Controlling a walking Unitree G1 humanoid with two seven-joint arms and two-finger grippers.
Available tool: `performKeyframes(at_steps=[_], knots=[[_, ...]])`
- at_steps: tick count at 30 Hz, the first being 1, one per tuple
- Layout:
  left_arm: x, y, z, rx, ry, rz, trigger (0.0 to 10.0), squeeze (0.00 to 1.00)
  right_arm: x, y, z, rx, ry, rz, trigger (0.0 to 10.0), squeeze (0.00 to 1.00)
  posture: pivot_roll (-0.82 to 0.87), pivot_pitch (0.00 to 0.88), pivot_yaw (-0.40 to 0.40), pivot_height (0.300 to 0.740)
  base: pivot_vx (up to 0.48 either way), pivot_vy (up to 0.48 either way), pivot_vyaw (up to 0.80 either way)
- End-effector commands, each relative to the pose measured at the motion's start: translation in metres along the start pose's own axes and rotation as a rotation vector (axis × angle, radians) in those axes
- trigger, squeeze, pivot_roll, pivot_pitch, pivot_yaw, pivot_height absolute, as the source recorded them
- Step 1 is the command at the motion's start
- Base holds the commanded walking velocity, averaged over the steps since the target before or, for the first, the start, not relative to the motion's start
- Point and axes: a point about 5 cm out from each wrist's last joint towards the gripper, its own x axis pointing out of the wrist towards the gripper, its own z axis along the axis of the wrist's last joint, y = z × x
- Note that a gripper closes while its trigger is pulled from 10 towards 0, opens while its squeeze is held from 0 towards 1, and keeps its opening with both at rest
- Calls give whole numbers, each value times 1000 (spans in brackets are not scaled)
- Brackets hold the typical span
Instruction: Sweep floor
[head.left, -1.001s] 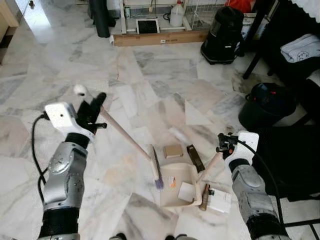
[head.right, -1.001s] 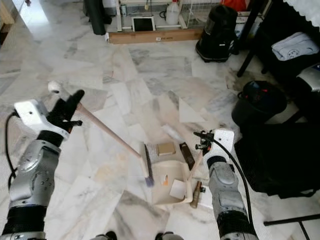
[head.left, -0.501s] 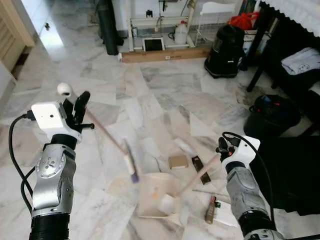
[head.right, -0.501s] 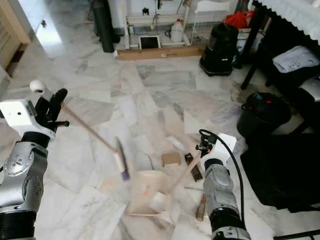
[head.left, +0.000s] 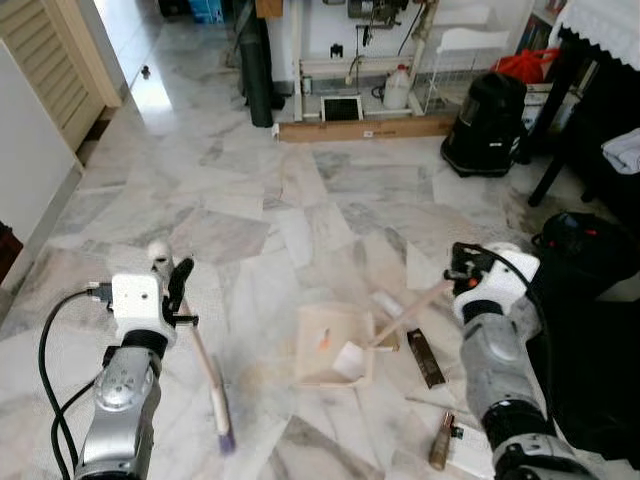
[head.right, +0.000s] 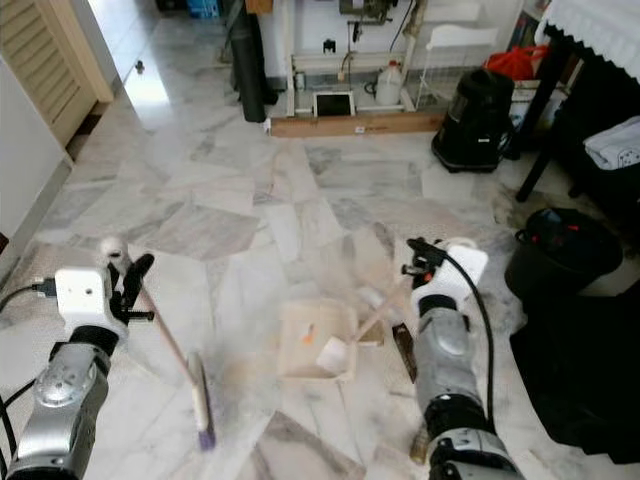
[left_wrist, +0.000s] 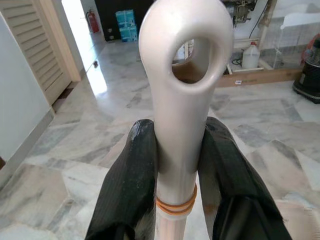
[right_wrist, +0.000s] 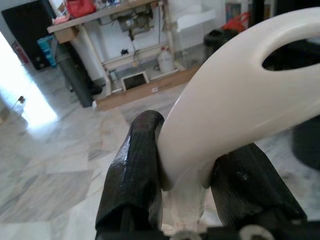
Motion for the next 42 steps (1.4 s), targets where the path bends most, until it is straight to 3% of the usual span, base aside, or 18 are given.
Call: performKeyframes(at_steps=[1, 14, 19, 27, 32, 37, 42], knots=[[5, 5, 13, 28, -76, 14, 10000, 0, 5, 3, 9, 17, -46, 11, 10000, 0, -9, 0, 19, 740, 0, 0, 0], [-2, 18, 0, -18, -67, 101, 10000, 0, -2, -17, 7, 47, -74, -46, 10000, 0, -32, 0, 32, 740, 0, 0, 0], [-3, 20, -2, -54, -64, 135, 10000, 0, -14, -19, 2, -51, -85, -4, 10000, 0, -61, 0, 23, 740, 0, 0, 0], [-14, 4, -10, -62, -48, 98, 10000, 0, -41, -37, -11, -80, -67, -17, 10000, 0, -51, 0, 32, 740, 0, 0, 0], [-17, -2, -13, -68, -41, 76, 10000, 0, -42, -45, -5, -91, -94, -51, 10000, 0, -63, 0, 52, 740, 0, 0, 123], [-12, -5, -9, -60, -45, 41, 10000, 0, -39, -41, -2, -67, -109, -62, 10000, 0, -71, 0, 80, 740, 0, 0, 633], [-5, 4, -6, -45, -57, 66, 10000, 0, -36, -31, -2, -40, -115, -63, 10000, 0, -59, 0, 67, 740, 0, 0, 746]])
